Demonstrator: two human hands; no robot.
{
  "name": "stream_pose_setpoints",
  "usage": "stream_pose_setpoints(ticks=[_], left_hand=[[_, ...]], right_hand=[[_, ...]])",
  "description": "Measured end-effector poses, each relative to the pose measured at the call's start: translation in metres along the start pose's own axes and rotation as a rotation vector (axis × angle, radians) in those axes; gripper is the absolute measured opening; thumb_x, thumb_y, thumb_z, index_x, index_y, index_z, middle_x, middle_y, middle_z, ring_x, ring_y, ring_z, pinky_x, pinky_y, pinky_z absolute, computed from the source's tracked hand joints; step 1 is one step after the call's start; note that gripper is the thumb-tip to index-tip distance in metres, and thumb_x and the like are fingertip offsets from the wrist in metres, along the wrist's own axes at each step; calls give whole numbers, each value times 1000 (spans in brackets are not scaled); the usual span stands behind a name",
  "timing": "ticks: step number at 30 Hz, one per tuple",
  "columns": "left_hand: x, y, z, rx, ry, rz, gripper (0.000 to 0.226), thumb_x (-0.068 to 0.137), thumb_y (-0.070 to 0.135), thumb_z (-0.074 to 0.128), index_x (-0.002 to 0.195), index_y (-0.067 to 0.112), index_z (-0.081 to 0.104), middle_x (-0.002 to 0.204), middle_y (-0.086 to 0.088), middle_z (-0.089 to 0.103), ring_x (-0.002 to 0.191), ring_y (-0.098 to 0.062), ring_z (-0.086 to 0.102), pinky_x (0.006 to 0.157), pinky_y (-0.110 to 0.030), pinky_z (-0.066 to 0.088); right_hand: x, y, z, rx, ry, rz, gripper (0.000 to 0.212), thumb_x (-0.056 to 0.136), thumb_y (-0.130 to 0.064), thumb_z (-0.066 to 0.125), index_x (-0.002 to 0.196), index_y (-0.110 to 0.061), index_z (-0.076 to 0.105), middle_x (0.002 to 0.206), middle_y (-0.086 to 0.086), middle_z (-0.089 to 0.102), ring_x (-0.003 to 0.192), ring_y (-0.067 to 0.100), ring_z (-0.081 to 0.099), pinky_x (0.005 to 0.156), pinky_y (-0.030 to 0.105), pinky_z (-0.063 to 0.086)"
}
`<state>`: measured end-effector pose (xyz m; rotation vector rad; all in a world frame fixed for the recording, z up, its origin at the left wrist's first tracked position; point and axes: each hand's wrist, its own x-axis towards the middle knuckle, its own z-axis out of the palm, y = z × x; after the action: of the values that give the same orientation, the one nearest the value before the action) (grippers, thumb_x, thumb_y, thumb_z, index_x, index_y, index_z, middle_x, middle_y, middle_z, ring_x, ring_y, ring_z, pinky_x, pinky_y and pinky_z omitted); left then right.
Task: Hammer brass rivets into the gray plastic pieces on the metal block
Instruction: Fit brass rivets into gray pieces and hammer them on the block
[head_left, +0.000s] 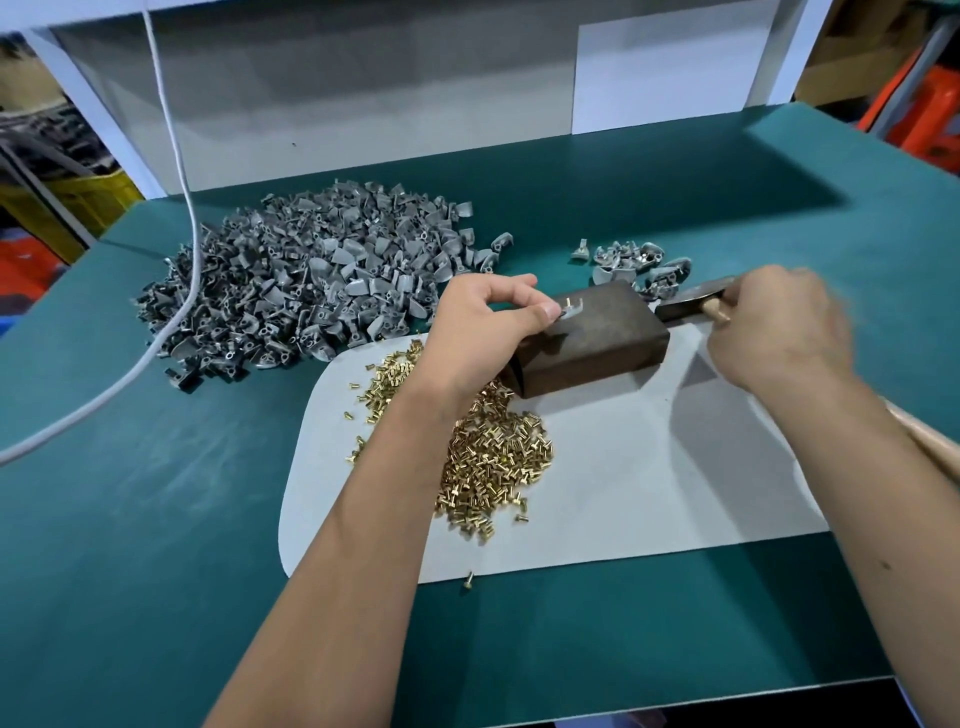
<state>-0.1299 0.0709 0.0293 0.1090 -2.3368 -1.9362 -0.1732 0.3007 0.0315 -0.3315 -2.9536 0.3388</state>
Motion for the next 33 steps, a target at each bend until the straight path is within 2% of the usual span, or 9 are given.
stream_pose_setpoints(ticks=[3,6,10,16,21,25,29,31,33], left_hand=[[0,0,0,19,3,-4,24,84,11,80,66,26,78,130,3,69,122,-3,61,115,-37,40],[0,1,1,28,11,-4,24,85,12,80,65,26,77,130,5,68,121,-2,61,112,-36,41],[1,0,3,27,19,6,23,86,10,78,67,22,76,131,-1,66,123,-7,61,114,-43,43],[5,-2,2,46,95,28,17,88,25,75,72,21,77,121,5,71,117,-11,64,110,-47,46],[14,-11,-13,422,492,55,18,92,34,71,78,23,74,80,11,74,60,-5,60,69,-29,53],[17,-19,-34,725,564,-11,5,86,22,72,89,24,76,92,1,76,90,-26,69,96,-44,54],[17,-26,-48,819,565,-83,17,82,18,74,98,24,78,106,-6,76,112,-32,64,106,-45,49],[16,-29,-52,817,558,-88,24,81,8,72,98,24,79,105,-5,76,111,-33,63,101,-45,53],[16,-29,-55,808,565,-91,32,80,1,68,98,24,79,101,-3,76,106,-32,64,95,-43,55]], right_hand=[[2,-4,-5,39,77,-84,24,91,-18,65,114,-15,73,114,21,64,115,45,52,95,46,48],[-4,-18,-10,313,147,-460,25,93,-17,66,117,-17,72,110,11,66,108,37,58,99,44,46],[-18,-40,-8,389,-13,-939,26,94,-30,69,119,-23,71,100,-3,68,96,21,55,92,34,40],[-9,-48,-2,394,111,-923,18,92,-30,73,106,-19,77,96,2,73,93,26,58,86,42,48],[18,-50,-1,364,116,-563,19,86,-34,78,103,-25,77,87,-5,72,87,20,69,87,33,56],[39,-54,-7,295,107,-417,42,89,-37,77,124,-14,70,111,10,74,107,31,68,99,40,53],[17,-73,-24,356,11,-664,31,87,-34,79,114,-19,73,98,-2,74,87,12,69,94,36,55],[-7,-87,-35,328,-176,-914,7,84,-26,80,90,-25,77,77,-13,72,69,-3,66,80,25,57],[-33,-101,-43,263,-411,-1097,7,81,-23,83,79,-27,78,66,-17,70,65,-8,65,64,11,52]])
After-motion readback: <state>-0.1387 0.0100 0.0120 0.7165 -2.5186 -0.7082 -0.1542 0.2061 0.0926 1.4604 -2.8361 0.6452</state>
